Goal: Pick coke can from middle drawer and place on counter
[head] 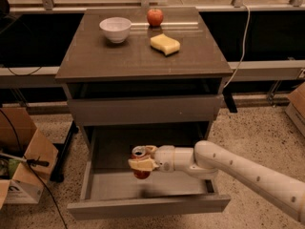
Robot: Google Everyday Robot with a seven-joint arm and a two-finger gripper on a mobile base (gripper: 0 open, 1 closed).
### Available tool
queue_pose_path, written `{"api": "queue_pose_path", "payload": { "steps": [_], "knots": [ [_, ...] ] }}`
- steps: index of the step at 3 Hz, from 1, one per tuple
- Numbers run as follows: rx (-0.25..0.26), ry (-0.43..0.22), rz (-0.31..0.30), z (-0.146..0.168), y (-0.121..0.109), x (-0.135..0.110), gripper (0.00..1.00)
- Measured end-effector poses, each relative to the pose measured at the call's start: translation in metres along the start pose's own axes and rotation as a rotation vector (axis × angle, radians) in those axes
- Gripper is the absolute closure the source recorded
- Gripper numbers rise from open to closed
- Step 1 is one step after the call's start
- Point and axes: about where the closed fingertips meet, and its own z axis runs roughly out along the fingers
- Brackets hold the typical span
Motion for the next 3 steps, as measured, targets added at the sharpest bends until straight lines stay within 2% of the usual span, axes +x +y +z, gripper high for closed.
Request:
{"api": "queue_pose_path", "payload": {
  "steps": [1,2,3],
  "knots": [
    [0.054,0.055,-0.010,-0.065,0.024,-0.043,1.00],
    [0.143,0.140,-0.062,-0.150,0.043,-0.131,1.00],
    [0.224,0.192,-0.138,-0.199,0.045,-0.206,1.00]
  ]
}}
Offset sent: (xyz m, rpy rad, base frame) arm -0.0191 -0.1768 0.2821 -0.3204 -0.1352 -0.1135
